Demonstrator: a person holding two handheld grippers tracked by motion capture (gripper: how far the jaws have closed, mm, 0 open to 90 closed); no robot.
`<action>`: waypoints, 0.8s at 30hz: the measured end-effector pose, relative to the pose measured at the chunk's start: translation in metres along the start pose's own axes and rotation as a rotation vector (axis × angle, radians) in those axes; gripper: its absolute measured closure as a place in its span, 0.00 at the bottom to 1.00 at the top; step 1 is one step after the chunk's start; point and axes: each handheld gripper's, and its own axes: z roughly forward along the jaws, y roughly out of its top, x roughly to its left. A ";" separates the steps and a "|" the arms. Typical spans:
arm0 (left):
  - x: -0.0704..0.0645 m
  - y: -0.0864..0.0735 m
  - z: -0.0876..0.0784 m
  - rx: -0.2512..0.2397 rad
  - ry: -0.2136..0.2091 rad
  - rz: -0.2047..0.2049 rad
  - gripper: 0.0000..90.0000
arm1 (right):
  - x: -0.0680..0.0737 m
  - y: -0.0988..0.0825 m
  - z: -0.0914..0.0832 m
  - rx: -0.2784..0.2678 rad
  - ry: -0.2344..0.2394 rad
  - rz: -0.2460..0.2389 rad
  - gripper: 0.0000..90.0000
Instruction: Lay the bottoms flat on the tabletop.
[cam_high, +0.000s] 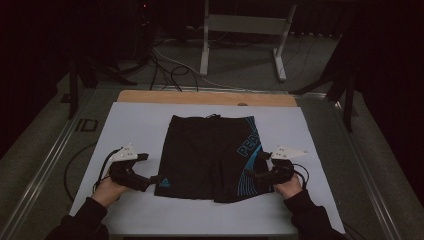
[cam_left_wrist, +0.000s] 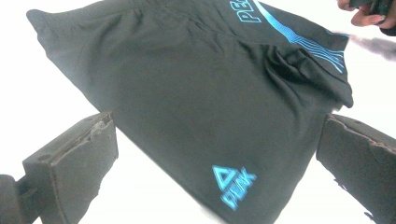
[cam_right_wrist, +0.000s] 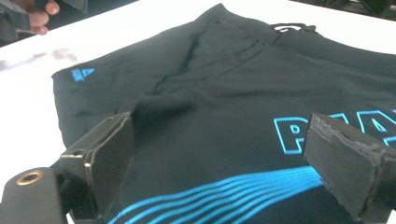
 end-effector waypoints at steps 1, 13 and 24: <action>-0.001 -0.002 -0.002 0.001 0.002 0.002 0.00 | 0.001 -0.002 -0.002 -0.002 0.000 -0.007 0.11; -0.013 -0.032 -0.025 0.003 0.028 -0.002 0.00 | 0.017 -0.024 -0.025 0.038 -0.024 -0.050 0.11; -0.022 -0.049 -0.039 0.008 0.035 0.003 0.00 | 0.026 -0.041 -0.045 0.060 -0.050 -0.038 0.11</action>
